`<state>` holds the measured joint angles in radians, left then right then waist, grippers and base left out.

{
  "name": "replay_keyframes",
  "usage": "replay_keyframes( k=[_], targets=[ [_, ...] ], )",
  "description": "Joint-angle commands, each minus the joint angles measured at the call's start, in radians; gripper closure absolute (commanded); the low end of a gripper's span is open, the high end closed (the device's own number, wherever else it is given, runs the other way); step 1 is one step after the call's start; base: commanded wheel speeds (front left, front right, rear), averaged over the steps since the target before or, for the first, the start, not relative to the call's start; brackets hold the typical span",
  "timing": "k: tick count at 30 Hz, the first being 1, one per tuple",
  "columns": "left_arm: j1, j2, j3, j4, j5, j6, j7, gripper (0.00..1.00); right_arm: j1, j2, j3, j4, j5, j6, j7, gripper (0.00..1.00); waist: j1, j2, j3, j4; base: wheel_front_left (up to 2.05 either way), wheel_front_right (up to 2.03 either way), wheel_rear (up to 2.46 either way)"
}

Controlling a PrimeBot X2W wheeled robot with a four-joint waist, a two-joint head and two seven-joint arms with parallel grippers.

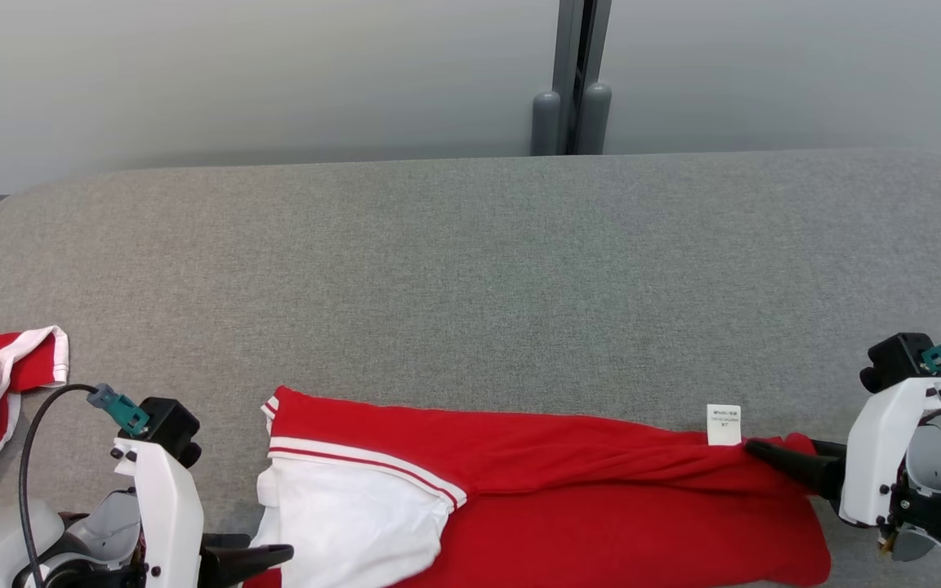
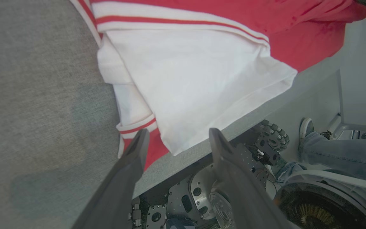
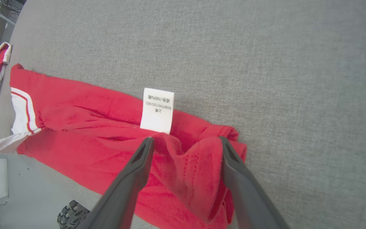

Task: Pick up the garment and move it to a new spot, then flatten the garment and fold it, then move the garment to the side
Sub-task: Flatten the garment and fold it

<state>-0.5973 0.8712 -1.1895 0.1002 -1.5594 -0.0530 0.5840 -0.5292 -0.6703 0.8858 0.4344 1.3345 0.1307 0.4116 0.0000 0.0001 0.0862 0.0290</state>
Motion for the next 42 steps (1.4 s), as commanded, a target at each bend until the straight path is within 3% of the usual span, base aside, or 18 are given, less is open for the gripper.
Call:
replay_keyframes(
  k=[1,13,20,26,35,40,42],
  targets=[
    [0.019,0.002,0.001,0.005,0.004,-0.006,-0.006,0.00,0.020,-0.014,-0.011,-0.015,0.014,0.000,-0.009,0.00,0.0000,-0.0001,-0.006,-0.001,0.00,0.00,0.00],
    [0.038,0.013,0.048,0.001,0.030,-0.007,-0.133,0.00,0.172,-0.135,-0.111,-0.142,0.049,0.000,-0.034,0.00,0.0000,-0.0001,-0.073,-0.012,0.00,0.00,0.00],
    [0.061,0.014,0.093,-0.007,0.054,-0.006,-0.270,0.00,0.240,-0.172,-0.217,-0.196,-0.010,0.000,-0.182,0.00,0.0000,-0.0001,-0.093,-0.021,0.00,0.00,0.00],
    [0.084,-0.006,0.148,-0.012,0.117,0.027,-0.472,0.00,0.284,-0.095,-0.359,-0.156,-0.094,0.000,-0.364,0.00,0.0000,-0.0001,-0.093,-0.028,0.00,0.00,0.00],
    [0.144,-0.054,0.210,-0.033,0.242,0.166,-0.773,0.00,0.344,0.061,-0.537,-0.129,-0.259,0.000,-0.534,0.00,0.0000,-0.0001,-0.080,-0.024,0.00,0.00,0.00],
    [0.192,-0.101,0.287,-0.031,0.292,0.219,-0.844,0.00,0.376,0.153,-0.613,-0.130,-0.345,0.000,-0.585,0.00,0.0000,-0.0001,-0.071,-0.018,0.00,0.00,0.00],
    [0.217,-0.145,0.359,-0.029,0.335,0.243,-0.847,0.00,0.394,0.186,-0.638,-0.139,-0.380,0.000,-0.606,0.00,0.0000,-0.0001,-0.065,-0.014,0.00,0.00,0.00]
  ],
)
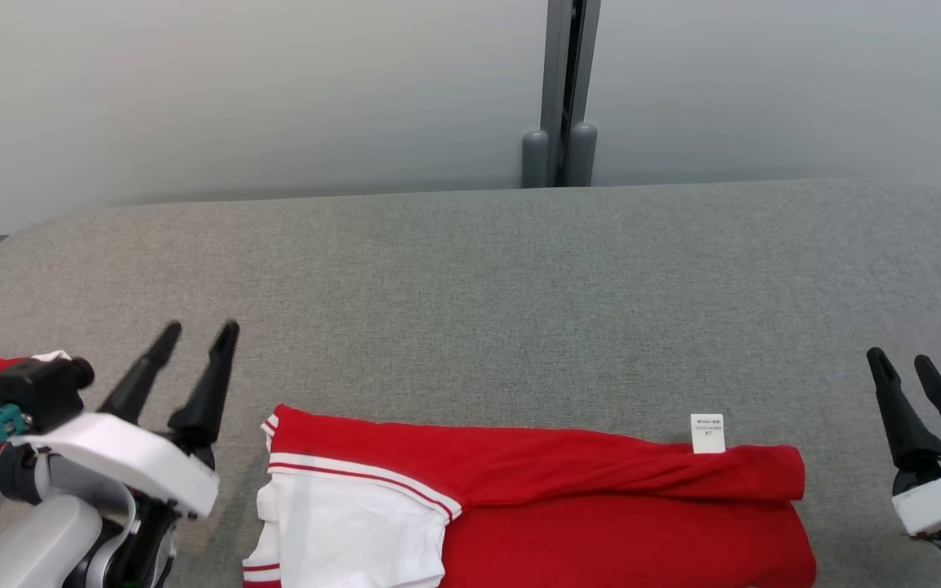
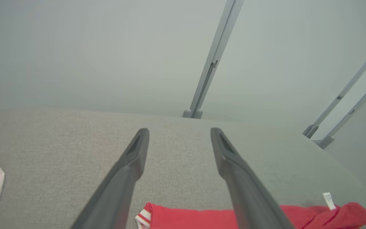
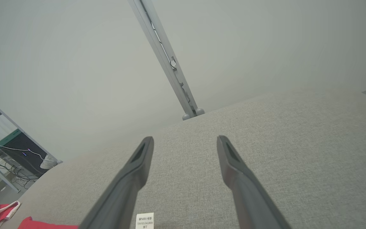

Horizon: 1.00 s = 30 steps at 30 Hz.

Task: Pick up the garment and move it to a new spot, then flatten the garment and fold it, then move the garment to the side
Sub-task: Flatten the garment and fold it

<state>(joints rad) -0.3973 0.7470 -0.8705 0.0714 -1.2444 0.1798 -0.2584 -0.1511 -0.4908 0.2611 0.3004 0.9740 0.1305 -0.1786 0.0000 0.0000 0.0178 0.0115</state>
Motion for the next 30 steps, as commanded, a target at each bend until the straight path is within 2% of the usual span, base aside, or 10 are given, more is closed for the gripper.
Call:
replay_keyframes(
  k=[1,3,7,12,13,14,20,30],
  targets=[
    [0.035,-0.052,0.102,-0.004,0.055,0.018,-0.005,0.00,0.022,0.023,-0.027,-0.006,-0.035,0.001,-0.024,0.00,0.0000,0.0000,0.007,0.005,0.00,0.00,0.00],
    [0.095,-0.117,0.226,-0.007,0.134,0.021,-0.005,0.00,0.034,0.058,-0.049,-0.013,-0.067,0.001,-0.039,0.00,0.0000,0.0000,0.015,0.007,0.00,0.00,0.00],
    [0.202,-0.235,0.407,-0.014,0.316,-0.004,-0.006,0.00,0.058,0.112,-0.068,-0.009,-0.122,0.001,-0.048,0.00,0.0000,0.0000,0.027,0.009,0.00,0.00,0.00],
    [0.292,-0.360,0.575,-0.015,0.502,-0.061,-0.006,0.00,0.072,0.153,-0.070,0.027,-0.178,0.001,-0.022,0.00,0.0000,0.0000,0.039,0.011,0.00,0.00,0.00],
    [0.313,-0.406,0.621,-0.014,0.567,-0.085,-0.006,0.00,0.078,0.166,-0.067,0.050,-0.191,0.001,0.009,0.00,0.0000,0.0000,0.041,0.013,0.00,0.00,0.00],
    [0.320,-0.427,0.648,-0.017,0.596,-0.098,-0.006,0.00,0.076,0.170,-0.068,0.062,-0.195,0.001,0.024,0.00,0.0000,0.0000,0.042,0.014,0.00,0.00,0.00],
    [0.358,-0.530,0.749,0.002,0.712,-0.173,-0.006,0.00,0.068,0.192,-0.051,0.120,-0.213,0.001,0.090,0.00,0.0000,0.0000,0.039,0.019,0.00,0.00,0.00],
    [0.364,-0.612,0.820,0.052,0.801,-0.254,-0.006,0.00,0.063,0.218,-0.055,0.187,-0.176,0.001,0.182,0.00,0.0000,0.0000,0.026,0.030,0.00,0.00,0.00]
  ],
)
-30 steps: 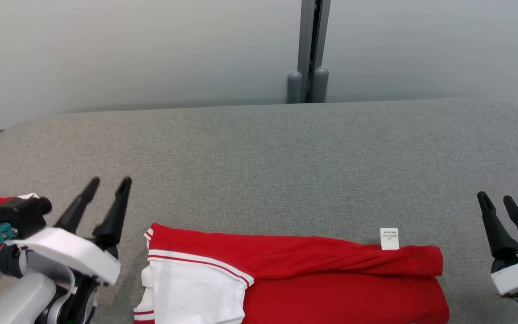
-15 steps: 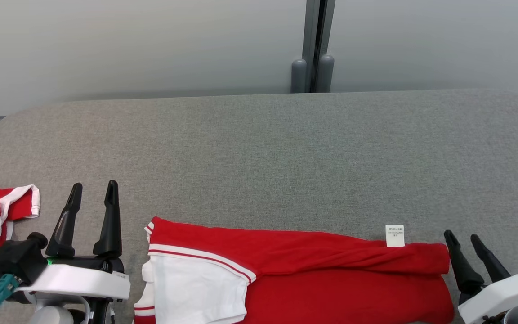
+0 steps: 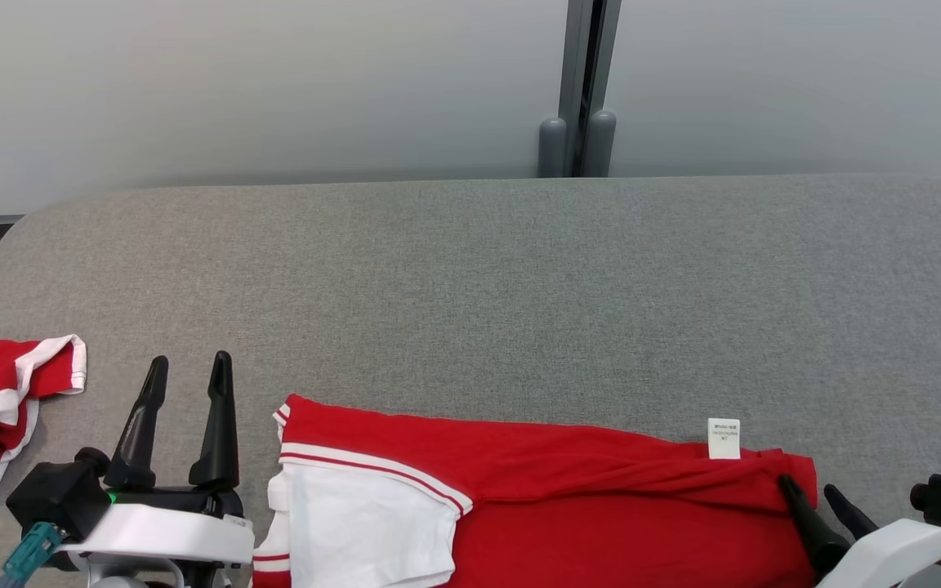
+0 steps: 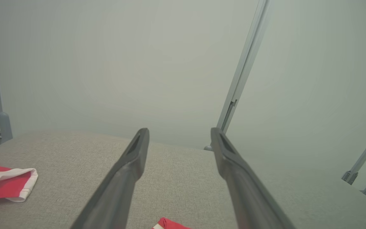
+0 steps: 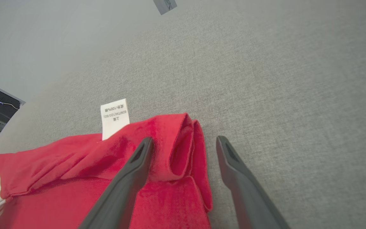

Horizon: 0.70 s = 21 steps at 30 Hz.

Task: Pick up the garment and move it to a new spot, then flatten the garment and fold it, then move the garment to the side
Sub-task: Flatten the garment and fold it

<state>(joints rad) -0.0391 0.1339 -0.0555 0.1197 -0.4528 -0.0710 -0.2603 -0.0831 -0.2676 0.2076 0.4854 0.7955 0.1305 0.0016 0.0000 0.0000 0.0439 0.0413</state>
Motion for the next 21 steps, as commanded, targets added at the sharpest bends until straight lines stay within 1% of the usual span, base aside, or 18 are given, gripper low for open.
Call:
replay_keyframes(
  k=[1,10,19,20,21],
  targets=[
    [0.005,-0.005,0.008,0.008,0.014,-0.009,-0.004,0.00,-0.006,-0.004,0.001,0.005,0.010,0.001,0.012,0.00,0.0000,0.0000,-0.001,0.001,0.00,0.00,0.00],
    [-0.007,-0.034,0.036,0.037,0.051,-0.041,-0.004,0.00,-0.026,0.000,0.024,0.076,0.070,0.001,0.075,0.00,0.0000,0.0000,0.002,0.011,0.00,0.00,0.00],
    [-0.014,-0.042,0.046,0.050,0.071,-0.054,-0.004,0.00,-0.033,0.024,0.088,0.142,0.154,0.001,0.144,0.00,0.0000,0.0000,0.004,0.018,0.00,0.00,0.00],
    [-0.015,-0.043,0.046,0.052,0.073,-0.053,-0.004,0.00,-0.035,0.025,0.097,0.143,0.163,0.001,0.150,0.12,0.0000,0.0000,0.004,0.019,0.00,0.00,0.00],
    [-0.015,-0.043,0.046,0.053,0.075,-0.055,-0.004,0.00,-0.038,0.025,0.104,0.144,0.172,0.001,0.150,0.65,0.0000,0.0000,0.003,0.019,0.00,0.00,0.00]
  ],
)
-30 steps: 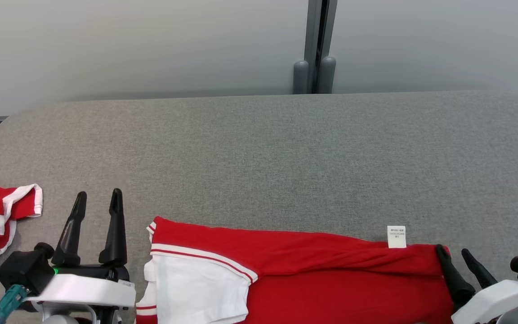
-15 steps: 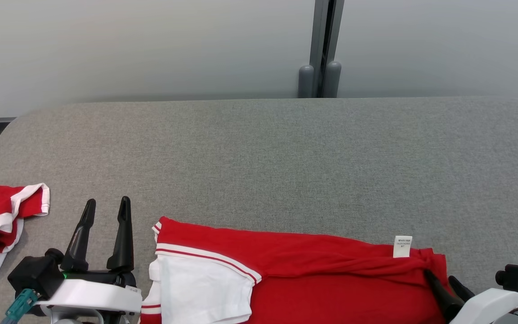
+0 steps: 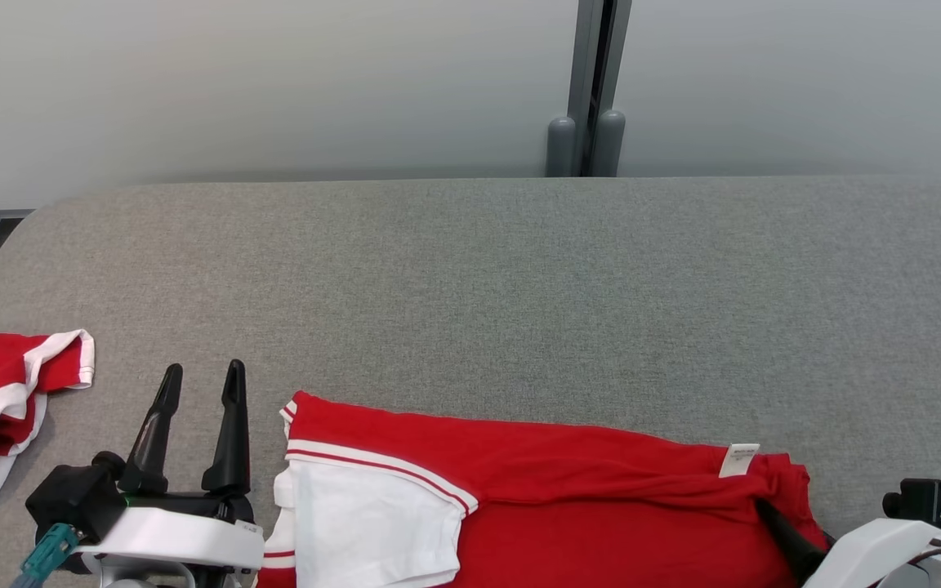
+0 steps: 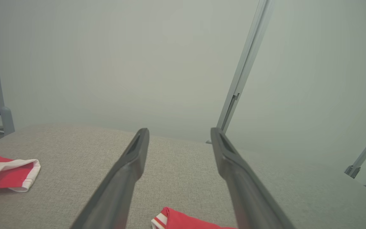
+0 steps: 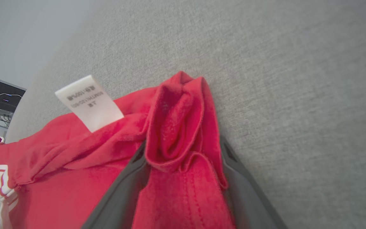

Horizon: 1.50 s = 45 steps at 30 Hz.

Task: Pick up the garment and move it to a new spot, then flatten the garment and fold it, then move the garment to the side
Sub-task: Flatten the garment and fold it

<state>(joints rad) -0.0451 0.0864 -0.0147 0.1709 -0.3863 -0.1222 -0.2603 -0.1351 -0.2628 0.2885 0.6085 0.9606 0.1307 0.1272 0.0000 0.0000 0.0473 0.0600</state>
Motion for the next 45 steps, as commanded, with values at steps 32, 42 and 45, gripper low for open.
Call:
replay_keyframes(
  k=[32,42,45],
  targets=[
    [-0.002,-0.012,0.012,-0.024,0.020,-0.011,-0.004,0.00,-0.174,-0.228,-0.019,0.034,0.004,0.000,-0.193,1.00,0.0000,0.0000,-0.007,-0.028,0.00,0.00,0.00],
    [0.014,-0.008,0.007,-0.011,0.009,-0.011,-0.004,0.00,-0.177,-0.230,-0.075,-0.068,-0.089,0.000,-0.147,1.00,0.0000,0.0000,-0.028,-0.019,0.00,0.00,0.00],
    [0.017,-0.006,0.008,-0.004,0.008,-0.011,-0.004,0.00,-0.151,-0.200,-0.079,-0.150,-0.107,0.001,-0.105,1.00,0.0000,0.0000,-0.037,-0.018,0.00,0.00,0.00]
  ],
)
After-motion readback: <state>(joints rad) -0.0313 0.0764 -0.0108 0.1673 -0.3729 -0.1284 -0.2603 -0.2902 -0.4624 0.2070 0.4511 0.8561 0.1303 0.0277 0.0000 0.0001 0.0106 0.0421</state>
